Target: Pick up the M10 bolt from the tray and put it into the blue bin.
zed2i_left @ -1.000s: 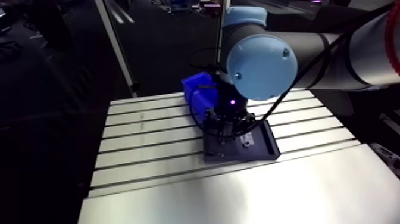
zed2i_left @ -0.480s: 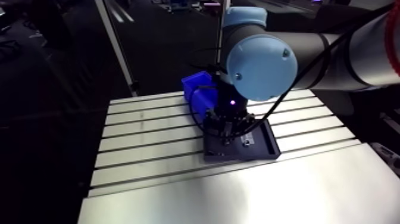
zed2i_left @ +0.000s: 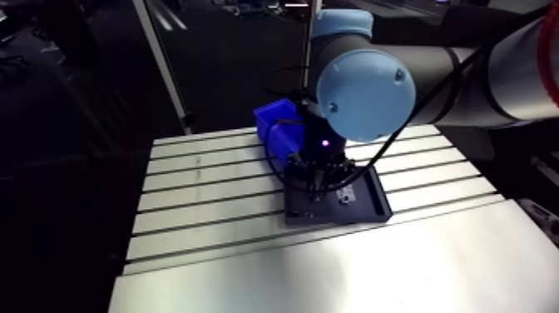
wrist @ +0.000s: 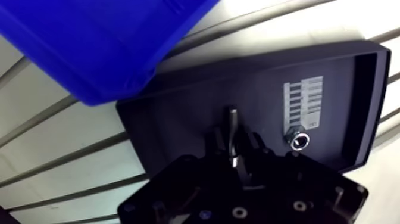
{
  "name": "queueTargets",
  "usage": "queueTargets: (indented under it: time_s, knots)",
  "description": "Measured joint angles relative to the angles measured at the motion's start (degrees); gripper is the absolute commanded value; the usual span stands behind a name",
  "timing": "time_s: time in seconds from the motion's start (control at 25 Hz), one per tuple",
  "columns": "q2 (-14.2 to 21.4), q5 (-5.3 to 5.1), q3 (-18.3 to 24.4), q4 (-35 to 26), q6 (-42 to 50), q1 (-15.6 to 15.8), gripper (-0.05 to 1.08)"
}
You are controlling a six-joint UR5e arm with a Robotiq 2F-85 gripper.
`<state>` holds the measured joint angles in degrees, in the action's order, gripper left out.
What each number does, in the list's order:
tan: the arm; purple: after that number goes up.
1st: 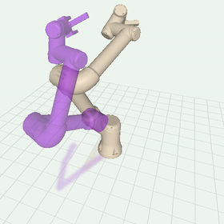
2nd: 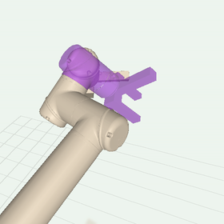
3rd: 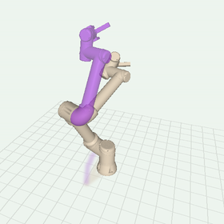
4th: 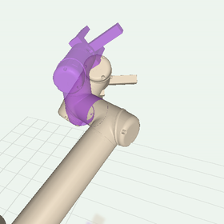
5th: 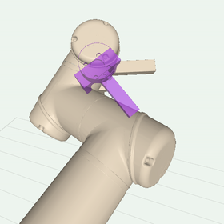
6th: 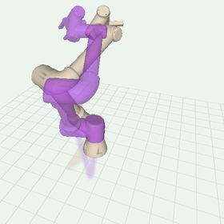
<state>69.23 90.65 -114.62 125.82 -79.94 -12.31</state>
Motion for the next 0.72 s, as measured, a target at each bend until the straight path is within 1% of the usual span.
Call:
queueTargets:
  time_s: [0.52,0.72]
  knots:
    - [0.1,-0.03,-0.1,0.5,-0.2,0.4,0.78]
    - [0.1,0.30,-0.3,1.0,-0.3,0.5,0.80]
